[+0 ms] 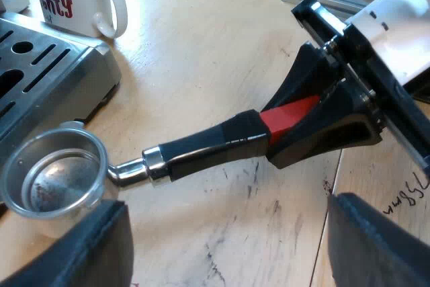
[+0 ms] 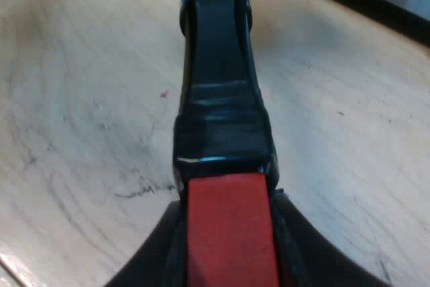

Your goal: Grind coffee beans and then tamp

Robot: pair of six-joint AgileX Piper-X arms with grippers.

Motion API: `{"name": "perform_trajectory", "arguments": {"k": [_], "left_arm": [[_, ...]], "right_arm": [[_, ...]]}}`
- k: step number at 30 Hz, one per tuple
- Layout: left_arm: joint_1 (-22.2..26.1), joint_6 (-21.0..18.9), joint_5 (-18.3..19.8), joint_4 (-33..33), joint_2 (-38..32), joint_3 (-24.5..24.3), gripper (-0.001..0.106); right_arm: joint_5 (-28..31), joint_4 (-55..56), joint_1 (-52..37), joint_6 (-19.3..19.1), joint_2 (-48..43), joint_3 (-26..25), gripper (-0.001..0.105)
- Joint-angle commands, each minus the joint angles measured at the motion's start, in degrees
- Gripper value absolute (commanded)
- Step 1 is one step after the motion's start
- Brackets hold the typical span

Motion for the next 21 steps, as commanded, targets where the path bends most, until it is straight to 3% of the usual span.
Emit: {"name": "perform_trajectory", "arguments": {"k": [1,14,21], "left_arm": [[-0.3,-0.1,-1.4,-0.5,-0.3,-0.5,0.063],[-0.3,0.2,-2.4,-1.1,-0.3,1.1,0.063],[-0.3,0.2,-2.4,-1.1,-0.3,1.1,0.063]], "right_arm": [[1.5,-2.9,-0.2,-0.9,-0.9,0.7,0.000],[-2.9,0.6,-0.5,0.5,-0.9,1.6,0.000],[-6.0,1.6,-6.7,2.3,-0.9,1.6,0.000]]}}
